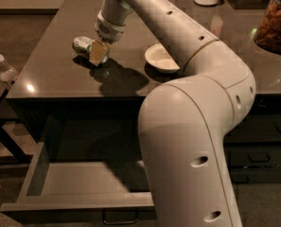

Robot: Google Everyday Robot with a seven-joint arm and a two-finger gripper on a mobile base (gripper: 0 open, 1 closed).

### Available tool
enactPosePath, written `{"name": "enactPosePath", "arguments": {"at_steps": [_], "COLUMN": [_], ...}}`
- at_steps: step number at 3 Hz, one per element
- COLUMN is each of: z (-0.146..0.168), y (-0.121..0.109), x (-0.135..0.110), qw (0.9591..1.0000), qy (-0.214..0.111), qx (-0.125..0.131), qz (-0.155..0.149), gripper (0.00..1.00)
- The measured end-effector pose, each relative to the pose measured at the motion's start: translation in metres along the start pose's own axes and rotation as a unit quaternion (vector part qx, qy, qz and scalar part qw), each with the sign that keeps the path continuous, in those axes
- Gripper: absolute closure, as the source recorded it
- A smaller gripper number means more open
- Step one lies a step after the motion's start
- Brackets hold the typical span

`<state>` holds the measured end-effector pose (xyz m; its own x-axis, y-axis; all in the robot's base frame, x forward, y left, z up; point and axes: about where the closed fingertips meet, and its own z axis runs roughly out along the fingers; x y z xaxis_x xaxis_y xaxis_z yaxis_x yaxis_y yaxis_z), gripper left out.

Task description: Place 7up can into top drawer

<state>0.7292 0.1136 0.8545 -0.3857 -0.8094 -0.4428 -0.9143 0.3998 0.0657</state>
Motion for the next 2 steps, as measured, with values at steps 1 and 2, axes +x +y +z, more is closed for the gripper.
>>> {"name": "enactPosePath", "arguments": {"at_steps": [1, 2], "z": [-0.034, -0.019], "y": [0.032, 0.041], "x": [0.033, 0.045], "qw": [0.9998, 0.9999], "qy": [-0.01, 0.01], "qx": [0.016, 0.006], "qz": [0.007, 0.005], "gripper": [1.0, 1.0]}}
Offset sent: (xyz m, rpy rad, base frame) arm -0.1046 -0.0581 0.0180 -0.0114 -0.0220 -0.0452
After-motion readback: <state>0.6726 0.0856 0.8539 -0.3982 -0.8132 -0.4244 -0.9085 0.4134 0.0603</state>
